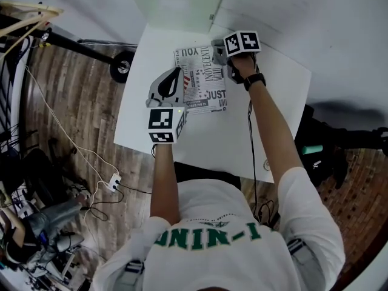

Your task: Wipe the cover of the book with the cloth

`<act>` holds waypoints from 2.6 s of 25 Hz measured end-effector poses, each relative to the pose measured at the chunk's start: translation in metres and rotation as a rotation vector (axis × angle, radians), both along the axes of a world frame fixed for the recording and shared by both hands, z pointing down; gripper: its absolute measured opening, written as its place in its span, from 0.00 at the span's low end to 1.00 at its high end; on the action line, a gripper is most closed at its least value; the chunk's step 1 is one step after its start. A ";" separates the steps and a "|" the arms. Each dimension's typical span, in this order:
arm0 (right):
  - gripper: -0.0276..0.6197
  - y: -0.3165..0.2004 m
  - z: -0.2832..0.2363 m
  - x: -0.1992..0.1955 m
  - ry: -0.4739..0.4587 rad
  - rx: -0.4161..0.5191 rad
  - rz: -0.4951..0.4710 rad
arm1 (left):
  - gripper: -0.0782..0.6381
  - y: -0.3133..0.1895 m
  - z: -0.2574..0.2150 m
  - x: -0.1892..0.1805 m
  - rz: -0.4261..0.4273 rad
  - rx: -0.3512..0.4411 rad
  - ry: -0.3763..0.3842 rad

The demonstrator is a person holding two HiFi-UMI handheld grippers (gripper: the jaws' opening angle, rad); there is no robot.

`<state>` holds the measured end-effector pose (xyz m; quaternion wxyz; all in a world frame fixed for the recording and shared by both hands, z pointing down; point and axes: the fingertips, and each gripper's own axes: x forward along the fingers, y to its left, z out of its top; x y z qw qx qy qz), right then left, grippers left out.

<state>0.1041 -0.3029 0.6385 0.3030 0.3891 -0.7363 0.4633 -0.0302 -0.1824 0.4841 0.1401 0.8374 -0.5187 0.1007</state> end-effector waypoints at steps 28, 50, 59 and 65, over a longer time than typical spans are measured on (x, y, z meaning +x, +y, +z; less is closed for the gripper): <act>0.09 0.022 0.002 -0.064 -0.051 -0.012 -0.061 | 0.13 0.015 -0.006 -0.035 -0.066 -0.004 -0.019; 0.09 0.064 0.002 -0.164 -0.125 -0.031 -0.192 | 0.13 0.029 -0.012 -0.073 -0.144 -0.003 -0.041; 0.09 0.058 0.005 -0.103 -0.112 -0.024 -0.096 | 0.13 0.028 -0.009 -0.055 -0.110 -0.002 -0.026; 0.09 0.047 0.001 -0.012 -0.078 -0.010 0.039 | 0.13 0.023 -0.012 -0.017 -0.037 0.010 -0.015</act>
